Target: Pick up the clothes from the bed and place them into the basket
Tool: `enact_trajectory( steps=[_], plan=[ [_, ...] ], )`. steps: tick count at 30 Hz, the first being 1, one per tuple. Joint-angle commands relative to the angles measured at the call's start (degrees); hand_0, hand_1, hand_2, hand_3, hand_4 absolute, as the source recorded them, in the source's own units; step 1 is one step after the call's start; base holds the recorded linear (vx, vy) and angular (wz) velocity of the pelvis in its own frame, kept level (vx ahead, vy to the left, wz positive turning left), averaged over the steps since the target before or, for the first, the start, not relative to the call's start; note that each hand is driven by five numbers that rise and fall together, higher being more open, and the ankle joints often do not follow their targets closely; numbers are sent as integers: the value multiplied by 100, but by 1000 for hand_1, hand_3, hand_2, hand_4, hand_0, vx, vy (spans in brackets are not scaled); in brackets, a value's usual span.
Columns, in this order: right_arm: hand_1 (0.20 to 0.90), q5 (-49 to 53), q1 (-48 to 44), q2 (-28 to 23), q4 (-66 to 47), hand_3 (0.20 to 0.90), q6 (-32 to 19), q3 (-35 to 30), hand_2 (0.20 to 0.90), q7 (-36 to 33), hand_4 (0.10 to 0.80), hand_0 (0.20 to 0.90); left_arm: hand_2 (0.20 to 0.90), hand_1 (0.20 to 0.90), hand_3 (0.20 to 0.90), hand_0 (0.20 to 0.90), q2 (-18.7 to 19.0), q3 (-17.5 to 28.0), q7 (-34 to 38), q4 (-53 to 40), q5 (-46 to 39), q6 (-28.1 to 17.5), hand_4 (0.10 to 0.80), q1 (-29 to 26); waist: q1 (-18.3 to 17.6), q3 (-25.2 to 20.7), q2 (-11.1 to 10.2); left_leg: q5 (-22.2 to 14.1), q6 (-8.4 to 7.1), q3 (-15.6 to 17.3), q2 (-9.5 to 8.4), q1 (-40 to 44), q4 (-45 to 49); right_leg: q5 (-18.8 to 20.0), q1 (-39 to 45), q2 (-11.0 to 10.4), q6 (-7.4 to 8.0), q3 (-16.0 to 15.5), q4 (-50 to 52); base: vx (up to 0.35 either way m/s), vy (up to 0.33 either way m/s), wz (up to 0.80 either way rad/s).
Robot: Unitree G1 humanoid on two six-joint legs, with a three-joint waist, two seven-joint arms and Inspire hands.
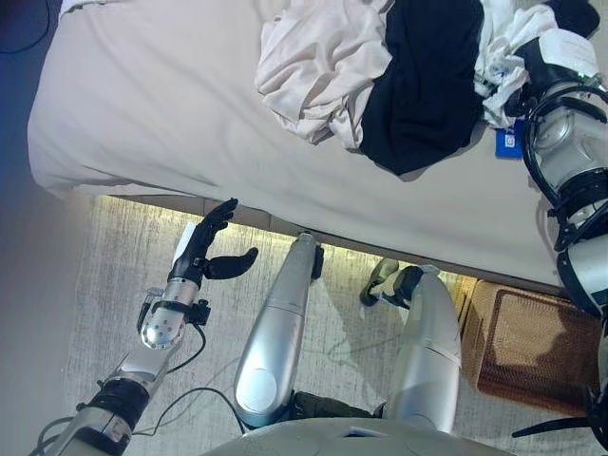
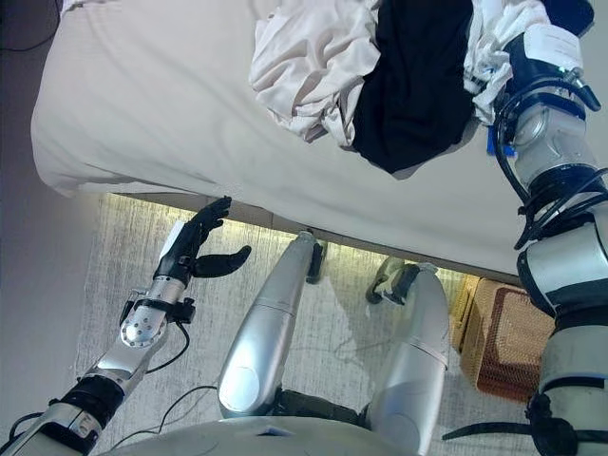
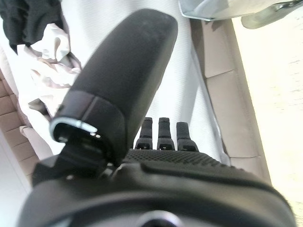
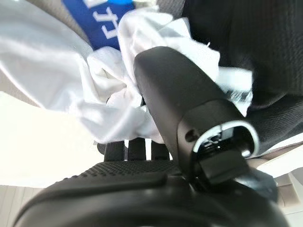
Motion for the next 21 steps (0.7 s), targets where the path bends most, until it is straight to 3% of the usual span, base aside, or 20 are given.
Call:
enact_trajectory(
  steps=[1,8,9,10,16,21],
  plan=[
    [300,22,-63,-539,-229,200,-284,-53,300,-215,100,300,900,900,900,900,364,460,-110,-500,-213,-591,800,326,44,-363,-46,178,206,392,-95,576,-560,522,701,131,172,-65,-375,87,20,-9],
    [300,-61,296,-681,-258,200,-475,-309,300,-149,100,300,900,900,900,900,351,356,-298,-370,-123,-414,800,418,-2,-663,-226,286,150,433,23,1303,-1110,613,1473,116,209,-115,-953,56,6,-10],
    [300,-103,372,-715,-250,200,-553,-383,300,-143,100,300,900,900,900,900,311,318,-297,-264,-96,-381,800,420,-35,-805,-291,554,148,470,54,1578,-1501,824,1765,142,149,-200,-1362,2,26,-20],
    [300,-130,415,-755,-238,200,-636,-426,300,-141,100,300,900,900,900,900,290,315,-321,-174,-40,-369,800,427,-52,-883,-324,598,127,483,93,1765,-1643,847,1986,174,143,-217,-1565,8,29,-18],
    [300,-46,614,-945,-464,200,-908,-552,300,-248,100,300,900,900,900,900,196,292,-392,152,72,-91,800,429,-172,-1206,-497,665,69,503,201,2383,-2135,984,2759,343,128,-206,-2403,59,-4,-11],
    [300,173,1037,-1150,-1051,200,-1161,-834,300,-192,100,300,900,900,900,900,33,410,-498,567,196,161,800,460,-350,-1554,-685,727,14,586,249,2981,-2751,1180,3393,520,221,-105,-3280,77,-24,-19]
  ],
)
